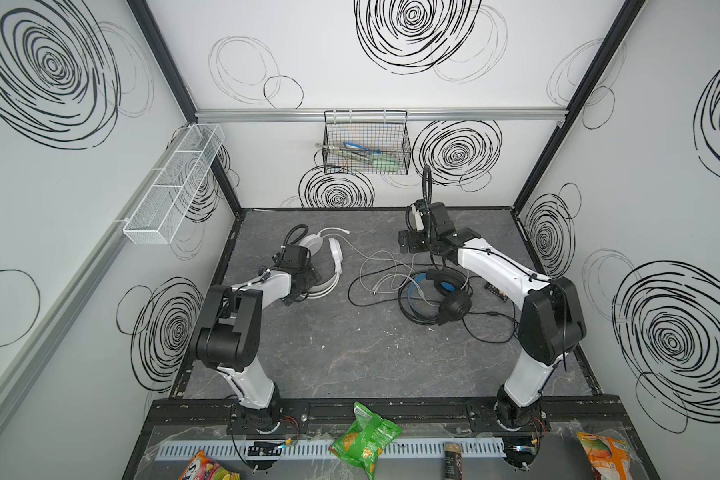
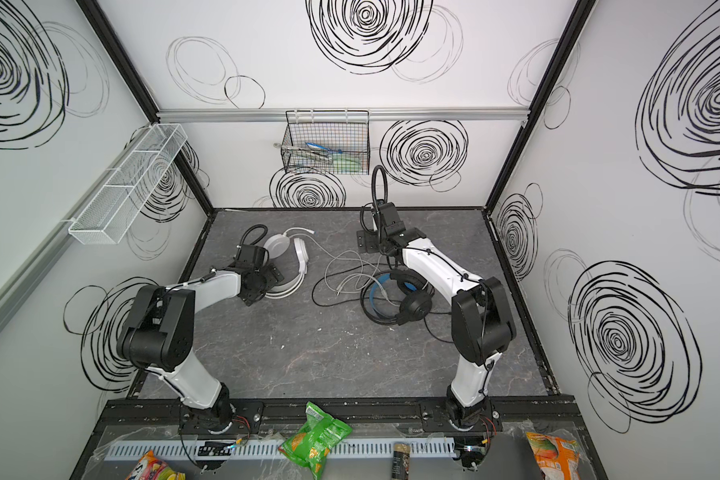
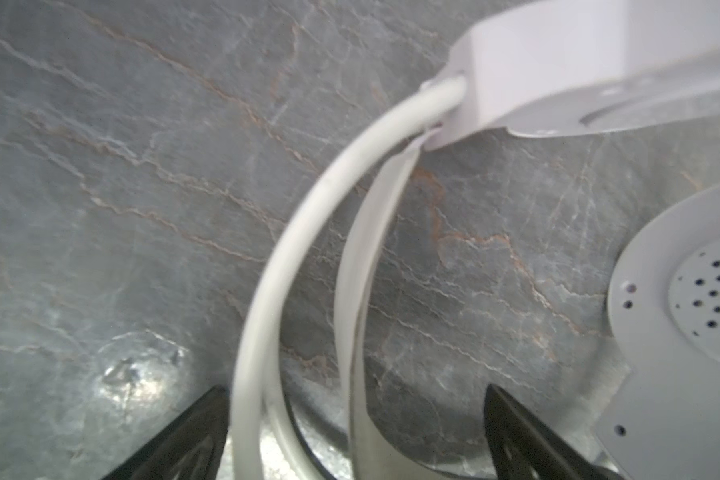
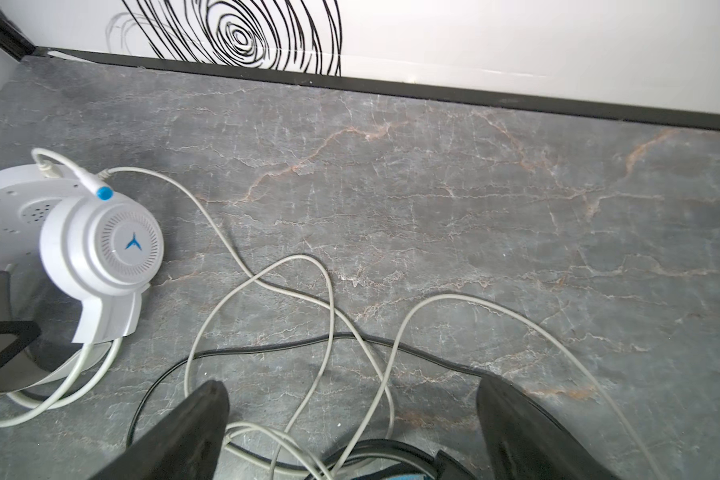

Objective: Wrap the headphones
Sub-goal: 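Reach the left gripper to the white headset band while the right arm moves toward it, then close the left gripper on the white headset band and lift it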

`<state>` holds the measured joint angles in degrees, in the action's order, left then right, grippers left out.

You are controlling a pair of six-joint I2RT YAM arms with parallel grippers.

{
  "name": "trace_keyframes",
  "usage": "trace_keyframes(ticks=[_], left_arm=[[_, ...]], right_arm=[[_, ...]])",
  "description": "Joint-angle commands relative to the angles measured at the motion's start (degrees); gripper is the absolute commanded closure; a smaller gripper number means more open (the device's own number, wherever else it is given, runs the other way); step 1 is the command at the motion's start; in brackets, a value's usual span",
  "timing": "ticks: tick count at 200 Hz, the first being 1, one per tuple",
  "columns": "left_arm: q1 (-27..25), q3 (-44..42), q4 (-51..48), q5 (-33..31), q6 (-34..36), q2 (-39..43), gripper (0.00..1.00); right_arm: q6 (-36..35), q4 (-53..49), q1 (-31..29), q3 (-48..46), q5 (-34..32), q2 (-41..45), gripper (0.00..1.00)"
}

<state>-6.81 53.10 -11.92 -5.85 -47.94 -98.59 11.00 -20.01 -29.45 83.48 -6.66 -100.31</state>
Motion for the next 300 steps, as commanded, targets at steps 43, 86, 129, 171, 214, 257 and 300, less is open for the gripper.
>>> trace_keyframes(ticks=[43,86,129,171,214,257,300], left_arm=[[-0.6,-0.5,-0.8,-0.2,1.9,-1.8,0.49],[0.9,2.4,-4.1,-2.4,14.2,-1.6,0.74],[-0.1,10.7,-8.7,-0.1,30.3,-5.8,0.80],[-0.9,16.0,-9.7,-3.7,31.4,-10.5,0.62],[0.5,16.3,-11.0,-2.1,27.9,-9.7,0.15],[-1.6,11.4,-11.2,-1.3,17.5,-5.0,0.03],[-5.1,8.0,-10.0,-2.8,9.1,-6.1,0.16]], right_arm=[[-4.8,-0.5,-0.8,-4.4,-2.6,10.4,0.00],[-7.6,0.8,-0.8,-10.5,-5.1,19.7,0.01],[-8.4,-1.8,-0.9,-11.3,-5.6,23.1,0.02],[-8.7,-2.9,-1.0,-10.2,-5.3,23.1,0.02],[-8.8,-3.4,-1.3,-9.1,-5.3,23.2,0.02],[-8.8,-4.0,-2.4,-7.9,-5.2,23.0,0.03],[-9.3,-4.0,-2.6,-7.7,-5.2,23.2,0.03]])
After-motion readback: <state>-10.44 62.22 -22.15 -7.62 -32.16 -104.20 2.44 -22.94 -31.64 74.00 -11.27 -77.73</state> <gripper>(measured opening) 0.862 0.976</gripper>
